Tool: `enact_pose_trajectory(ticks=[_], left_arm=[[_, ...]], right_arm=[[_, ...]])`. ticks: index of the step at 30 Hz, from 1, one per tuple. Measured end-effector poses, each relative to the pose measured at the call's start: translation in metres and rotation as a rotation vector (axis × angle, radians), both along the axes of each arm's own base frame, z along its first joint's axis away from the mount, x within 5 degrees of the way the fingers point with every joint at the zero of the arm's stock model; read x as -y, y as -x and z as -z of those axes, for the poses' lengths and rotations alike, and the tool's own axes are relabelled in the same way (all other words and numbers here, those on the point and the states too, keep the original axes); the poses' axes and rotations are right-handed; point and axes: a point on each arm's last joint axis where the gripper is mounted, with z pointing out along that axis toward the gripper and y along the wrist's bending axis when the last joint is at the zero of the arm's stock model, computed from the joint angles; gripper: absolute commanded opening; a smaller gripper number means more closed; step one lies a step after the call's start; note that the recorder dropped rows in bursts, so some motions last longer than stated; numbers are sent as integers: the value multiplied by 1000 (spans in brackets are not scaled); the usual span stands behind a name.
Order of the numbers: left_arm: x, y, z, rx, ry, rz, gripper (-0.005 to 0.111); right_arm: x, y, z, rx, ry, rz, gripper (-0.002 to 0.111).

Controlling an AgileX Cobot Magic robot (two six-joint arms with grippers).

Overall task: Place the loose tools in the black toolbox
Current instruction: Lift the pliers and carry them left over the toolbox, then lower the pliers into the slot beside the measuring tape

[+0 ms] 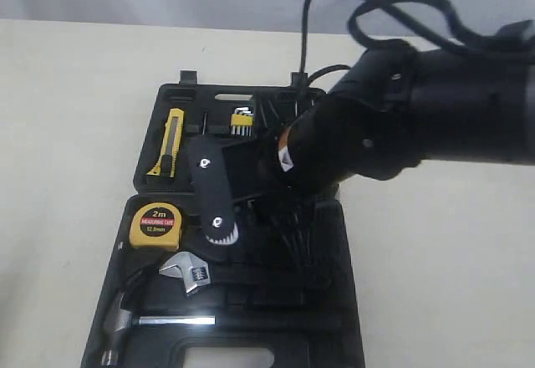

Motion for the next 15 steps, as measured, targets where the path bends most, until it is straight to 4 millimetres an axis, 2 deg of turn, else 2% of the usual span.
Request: enact_pose_trajectory(ticks=[8, 15], left_arm=[[0, 0, 0, 0, 0, 0, 0], [0, 0, 0, 0, 0, 0, 0]], right_arm=[[-26, -21, 30, -55, -30, 37, 0], [-33, -28, 42, -71, -26, 41, 0]])
